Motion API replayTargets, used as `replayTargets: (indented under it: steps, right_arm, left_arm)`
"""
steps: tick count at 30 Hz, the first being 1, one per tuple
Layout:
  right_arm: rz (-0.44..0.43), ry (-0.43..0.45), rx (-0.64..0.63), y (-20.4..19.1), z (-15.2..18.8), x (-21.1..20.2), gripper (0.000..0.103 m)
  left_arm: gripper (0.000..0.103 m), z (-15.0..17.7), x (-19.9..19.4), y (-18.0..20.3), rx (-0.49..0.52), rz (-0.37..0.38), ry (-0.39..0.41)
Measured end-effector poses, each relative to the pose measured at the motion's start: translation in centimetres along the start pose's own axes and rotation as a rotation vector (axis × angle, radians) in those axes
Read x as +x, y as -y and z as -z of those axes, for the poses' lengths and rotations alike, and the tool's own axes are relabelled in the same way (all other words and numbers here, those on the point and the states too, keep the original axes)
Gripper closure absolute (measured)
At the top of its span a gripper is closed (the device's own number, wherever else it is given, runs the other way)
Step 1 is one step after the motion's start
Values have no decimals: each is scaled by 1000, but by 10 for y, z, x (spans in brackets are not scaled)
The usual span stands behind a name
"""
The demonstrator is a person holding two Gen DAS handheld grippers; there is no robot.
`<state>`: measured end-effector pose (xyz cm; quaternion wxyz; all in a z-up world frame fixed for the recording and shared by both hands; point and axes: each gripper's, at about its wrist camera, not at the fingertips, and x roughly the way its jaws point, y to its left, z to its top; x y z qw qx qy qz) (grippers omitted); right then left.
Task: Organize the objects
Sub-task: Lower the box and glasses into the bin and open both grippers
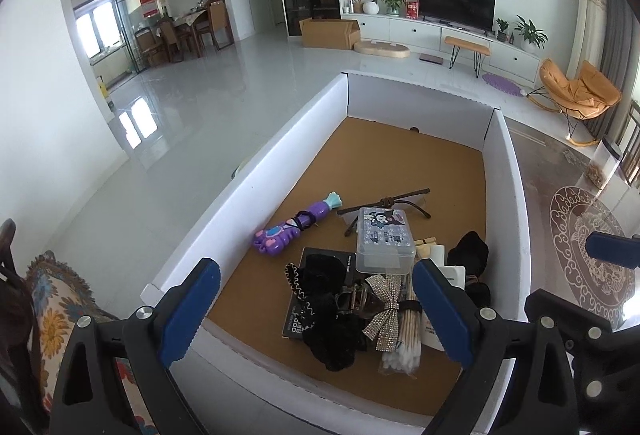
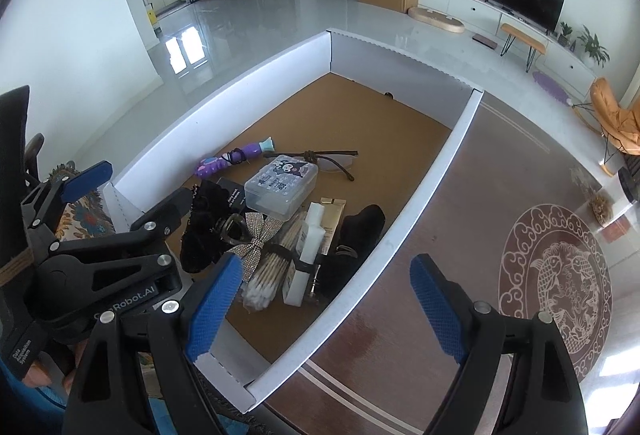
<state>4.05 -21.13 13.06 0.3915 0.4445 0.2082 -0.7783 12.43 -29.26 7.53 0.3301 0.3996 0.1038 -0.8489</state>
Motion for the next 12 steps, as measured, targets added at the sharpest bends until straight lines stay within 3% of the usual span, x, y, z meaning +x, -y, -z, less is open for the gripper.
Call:
replayTargets:
  steps: [7, 12]
  right_arm:
    - [1, -6, -6, -2, 0, 3, 17]
    - [-5, 4, 2, 3, 2, 1, 17]
  left_arm:
    - [5, -1, 0, -6, -30, 22, 0]
    - [5, -2, -10, -7, -59, -13, 54]
